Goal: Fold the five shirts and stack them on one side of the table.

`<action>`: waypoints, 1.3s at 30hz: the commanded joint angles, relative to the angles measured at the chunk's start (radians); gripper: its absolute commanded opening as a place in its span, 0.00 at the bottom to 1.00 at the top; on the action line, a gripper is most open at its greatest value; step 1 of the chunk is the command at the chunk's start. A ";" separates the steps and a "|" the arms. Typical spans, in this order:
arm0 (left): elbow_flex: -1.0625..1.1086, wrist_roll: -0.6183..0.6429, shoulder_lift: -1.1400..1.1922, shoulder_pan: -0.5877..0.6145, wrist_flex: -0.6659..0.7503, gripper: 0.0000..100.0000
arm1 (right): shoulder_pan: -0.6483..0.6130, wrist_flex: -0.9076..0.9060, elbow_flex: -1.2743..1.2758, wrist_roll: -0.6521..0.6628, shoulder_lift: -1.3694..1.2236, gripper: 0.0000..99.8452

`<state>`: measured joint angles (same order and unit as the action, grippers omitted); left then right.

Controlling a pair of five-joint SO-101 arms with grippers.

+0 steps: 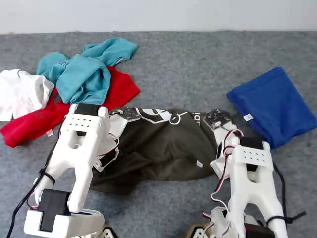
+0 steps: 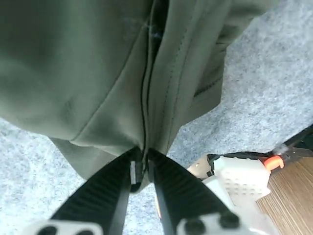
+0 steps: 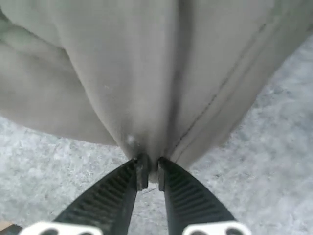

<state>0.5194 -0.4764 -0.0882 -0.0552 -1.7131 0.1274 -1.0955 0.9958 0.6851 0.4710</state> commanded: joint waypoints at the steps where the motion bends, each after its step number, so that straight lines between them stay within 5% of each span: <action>1: 0.001 0.002 -0.032 0.006 -0.002 0.02 | 0.012 0.054 0.041 0.023 0.024 0.04; 8: -0.001 -0.038 -0.032 0.008 -0.003 0.02 | 0.012 0.054 0.058 0.025 0.036 0.03; 21: -0.058 -0.035 -0.041 0.008 -0.041 0.02 | 0.012 -0.323 -0.035 0.104 0.383 0.01; 32: -0.053 -0.068 -0.038 0.163 -0.041 0.02 | 0.012 -0.131 0.201 0.137 0.420 0.02; 39: -0.053 -0.063 -0.040 0.100 -0.040 0.02 | 0.012 -0.128 0.127 0.043 0.418 0.17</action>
<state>0.4887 -0.5271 -0.0882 0.0829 -1.7238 0.1274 -1.2398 1.1661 0.7480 0.8700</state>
